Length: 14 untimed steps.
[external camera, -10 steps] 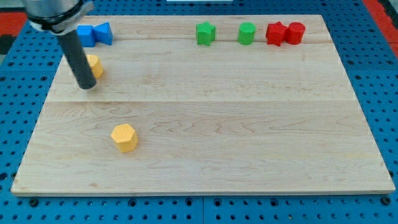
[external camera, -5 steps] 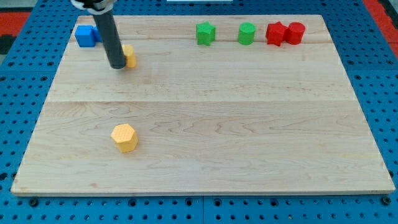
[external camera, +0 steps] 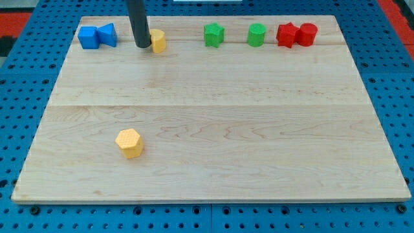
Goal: Place yellow heart in between green star and blue triangle
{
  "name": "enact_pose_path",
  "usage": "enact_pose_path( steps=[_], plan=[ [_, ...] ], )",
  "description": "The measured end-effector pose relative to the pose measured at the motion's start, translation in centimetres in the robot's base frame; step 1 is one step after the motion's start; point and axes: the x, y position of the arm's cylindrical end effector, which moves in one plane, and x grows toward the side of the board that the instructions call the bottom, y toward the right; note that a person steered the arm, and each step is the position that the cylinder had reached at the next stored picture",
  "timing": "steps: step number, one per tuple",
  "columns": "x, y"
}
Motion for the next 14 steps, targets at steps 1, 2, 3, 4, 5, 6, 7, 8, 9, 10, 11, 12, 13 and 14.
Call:
enact_pose_path(
  steps=[1,2,3,4,5,6,7,8,9,10,11,12,13,14],
  plan=[
    [-1.3,0.9],
    [-1.3,1.2],
    [0.7,0.5],
    [0.9,0.5],
    [-1.3,0.9],
    [-3.6,0.9],
    [-4.1,1.2],
    [-2.7,1.2],
    [3.0,1.2],
    [5.8,1.2],
    [4.5,2.6],
    [2.2,3.1],
    [0.4,1.5],
    [-0.4,2.0]
  ],
)
